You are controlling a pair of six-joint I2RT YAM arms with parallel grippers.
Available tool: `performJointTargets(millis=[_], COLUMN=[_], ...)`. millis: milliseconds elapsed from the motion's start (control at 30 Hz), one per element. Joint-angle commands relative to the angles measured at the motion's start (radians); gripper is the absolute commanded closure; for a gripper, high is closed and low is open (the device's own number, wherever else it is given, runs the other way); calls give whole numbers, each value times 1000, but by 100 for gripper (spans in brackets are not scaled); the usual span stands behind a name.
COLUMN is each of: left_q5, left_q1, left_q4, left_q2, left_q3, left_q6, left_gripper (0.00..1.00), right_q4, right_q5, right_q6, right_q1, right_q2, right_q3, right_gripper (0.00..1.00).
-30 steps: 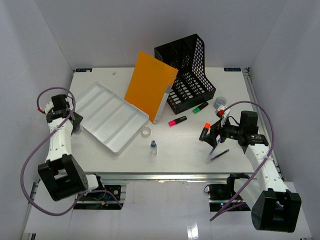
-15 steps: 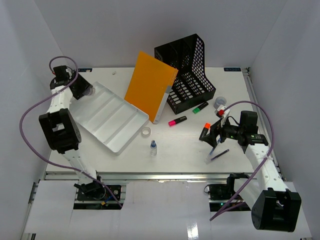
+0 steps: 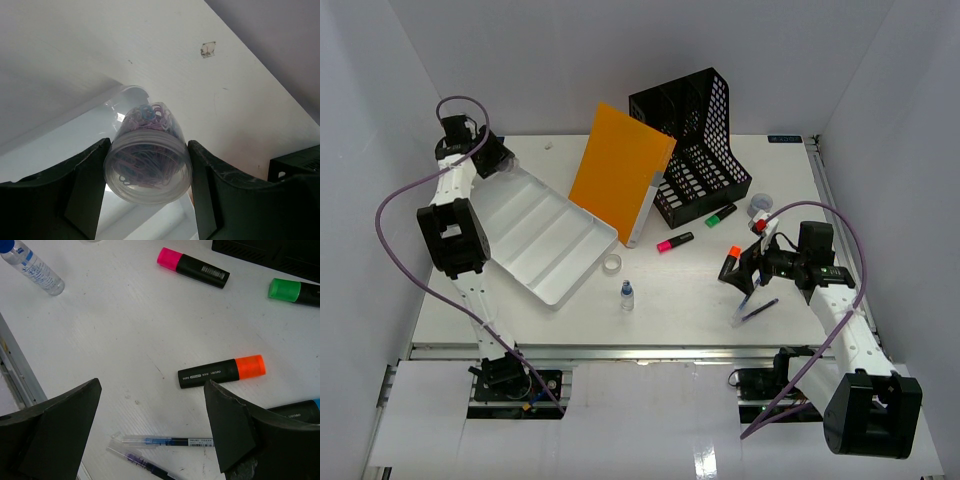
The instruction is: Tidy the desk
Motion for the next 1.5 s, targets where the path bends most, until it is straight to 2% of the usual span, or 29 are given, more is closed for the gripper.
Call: performJointTargets(millis=[0, 167, 233, 300, 367, 400, 467, 500, 633, 733, 900, 1100, 1200, 1267, 1400, 1467], left_q5=[-21, -53, -69, -78, -82, -84, -79, -77, -81, -75, -73, -7, 33, 61, 141, 196], left_q1=[-3, -13, -17, -19, -19, -21, -23, -24, -25, -25, -25, -25, -25, -25, -25, -25], left_q4=[-11, -26, -39, -58, -75, -80, -85, -87, -92, -92, -92, -86, -28, 46, 198, 268], left_q2=[-6, -6, -1, 9, 12, 11, 1, -3, -40, -71, -113, -179, -324, -425, -614, -713], left_q3=[37, 30, 32, 36, 36, 36, 38, 38, 38, 37, 7, -35, -173, -298, -552, -689], left_q6=[16, 36, 42, 45, 43, 43, 47, 49, 51, 57, 64, 48, 37, 33, -3, -19], left_gripper=[100, 100, 95, 84, 66, 51, 36, 32, 28, 20, 17, 15, 15, 15, 14, 5], right_q4=[-4, -2, -3, -3, -3, -3, -5, -5, -8, -13, -22, -11, 57, 110, 165, 195], right_q5=[8, 10, 11, 13, 15, 14, 14, 14, 9, 0, -19, -7, 84, 230, 397, 470], right_q6=[-11, -11, -11, -11, -12, -12, -14, -14, -20, -32, -45, -48, 34, 113, 247, 287], right_q1=[-3, -3, -3, -3, -5, -5, -8, -9, -16, -22, -43, -65, -65, -65, -65, -65], right_q2=[13, 17, 17, 17, 17, 15, 15, 15, 17, 17, 21, 28, 46, 69, 137, 169], right_q3=[18, 18, 16, 16, 16, 16, 18, 18, 18, 18, 18, 21, 23, 30, 108, 157], right_gripper=[10, 10, 10, 10, 10, 10, 10, 10, 10, 10, 10, 10, 10, 10, 9, 9])
